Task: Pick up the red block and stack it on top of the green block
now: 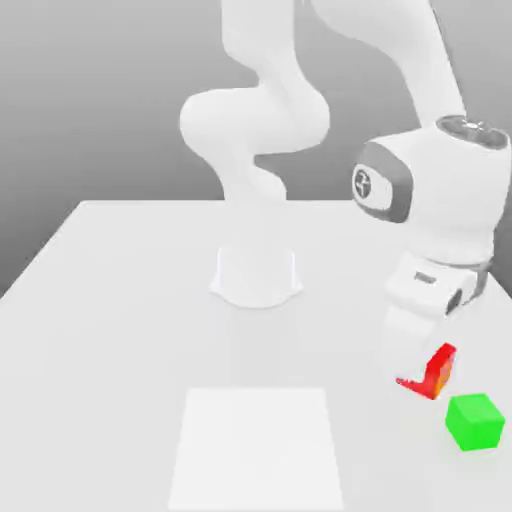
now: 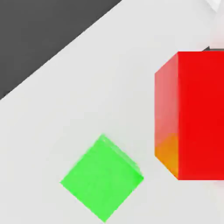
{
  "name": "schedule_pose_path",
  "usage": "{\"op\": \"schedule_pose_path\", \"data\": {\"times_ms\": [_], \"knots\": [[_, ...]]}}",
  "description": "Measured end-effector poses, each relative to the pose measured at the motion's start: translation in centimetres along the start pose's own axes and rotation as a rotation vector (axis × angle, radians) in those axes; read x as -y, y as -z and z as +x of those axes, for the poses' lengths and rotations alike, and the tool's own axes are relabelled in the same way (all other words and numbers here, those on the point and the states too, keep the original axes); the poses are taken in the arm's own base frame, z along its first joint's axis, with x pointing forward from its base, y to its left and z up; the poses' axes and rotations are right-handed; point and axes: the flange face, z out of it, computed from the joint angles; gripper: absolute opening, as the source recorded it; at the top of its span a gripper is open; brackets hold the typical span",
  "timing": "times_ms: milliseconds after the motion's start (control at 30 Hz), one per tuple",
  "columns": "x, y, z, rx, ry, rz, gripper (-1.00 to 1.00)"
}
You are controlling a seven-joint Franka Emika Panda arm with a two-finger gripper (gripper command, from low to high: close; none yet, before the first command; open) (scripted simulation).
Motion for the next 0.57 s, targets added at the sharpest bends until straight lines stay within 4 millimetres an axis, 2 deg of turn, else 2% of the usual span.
{"op": "schedule_pose_path", "data": {"times_ms": [33, 67, 167, 200, 367, 400, 433, 567], "knots": [[1.5, 0.1, 0.3, 0.000, 0.060, 0.000, -1.00], [2.1, -0.5, 0.5, 0.000, 0.087, -0.001, -1.00], [2.6, -3.9, 0.7, -0.001, 0.110, -0.002, -1.00], [2.6, -5.2, 0.7, -0.001, 0.113, -0.001, 1.00], [2.6, -5.2, 0.7, -0.001, 0.113, -0.001, 1.00], [2.7, -5.8, 0.6, -0.001, 0.114, -0.001, 1.00], [2.7, -5.4, 0.7, -0.001, 0.114, -0.001, 1.00], [2.7, -0.9, 0.7, -0.002, 0.114, -0.002, 1.00]]}}
